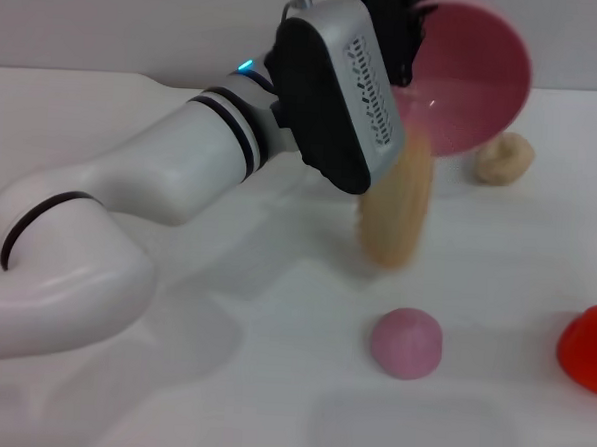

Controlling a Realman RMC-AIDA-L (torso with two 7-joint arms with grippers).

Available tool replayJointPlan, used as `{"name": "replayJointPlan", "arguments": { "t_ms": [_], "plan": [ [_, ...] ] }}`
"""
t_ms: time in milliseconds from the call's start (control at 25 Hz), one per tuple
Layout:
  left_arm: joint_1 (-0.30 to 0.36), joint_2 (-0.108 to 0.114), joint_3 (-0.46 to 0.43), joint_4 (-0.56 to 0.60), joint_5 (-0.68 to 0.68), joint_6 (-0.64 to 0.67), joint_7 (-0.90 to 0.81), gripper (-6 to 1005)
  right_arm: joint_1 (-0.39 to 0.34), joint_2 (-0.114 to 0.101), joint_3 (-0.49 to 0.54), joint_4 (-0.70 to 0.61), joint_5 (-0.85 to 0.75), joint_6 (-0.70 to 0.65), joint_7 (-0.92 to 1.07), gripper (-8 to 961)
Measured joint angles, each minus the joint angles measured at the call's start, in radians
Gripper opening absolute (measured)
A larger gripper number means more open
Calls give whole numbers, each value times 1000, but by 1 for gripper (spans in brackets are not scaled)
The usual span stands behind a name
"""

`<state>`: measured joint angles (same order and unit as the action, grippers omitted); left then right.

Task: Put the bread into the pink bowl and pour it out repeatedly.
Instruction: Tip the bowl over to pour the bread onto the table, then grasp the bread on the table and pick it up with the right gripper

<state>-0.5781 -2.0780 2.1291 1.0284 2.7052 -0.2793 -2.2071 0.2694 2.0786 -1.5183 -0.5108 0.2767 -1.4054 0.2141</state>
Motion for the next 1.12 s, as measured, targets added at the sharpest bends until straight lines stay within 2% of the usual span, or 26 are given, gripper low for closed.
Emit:
{"name": "replayJointPlan", "arguments": {
  "t_ms": [120,400,720,960,1120],
  "plan": [
    [7,0,4,-8,-4,-69,1,47,2,0,0,0,0,0,0,568],
    [2,0,31,-30,-48,-142,12,47,8,-1,0,2,-1,-1,1,567],
    [-34,0,32,-50,-199,-184,0,46,13,-2,-6,9,-2,8,1,568],
    [-62,4,-14,-44,-349,-139,-11,46,18,-2,-22,28,-2,12,1,567],
    [-97,8,-126,-40,-408,17,-94,46,20,-3,-28,34,-2,13,1,567]
  ]
}}
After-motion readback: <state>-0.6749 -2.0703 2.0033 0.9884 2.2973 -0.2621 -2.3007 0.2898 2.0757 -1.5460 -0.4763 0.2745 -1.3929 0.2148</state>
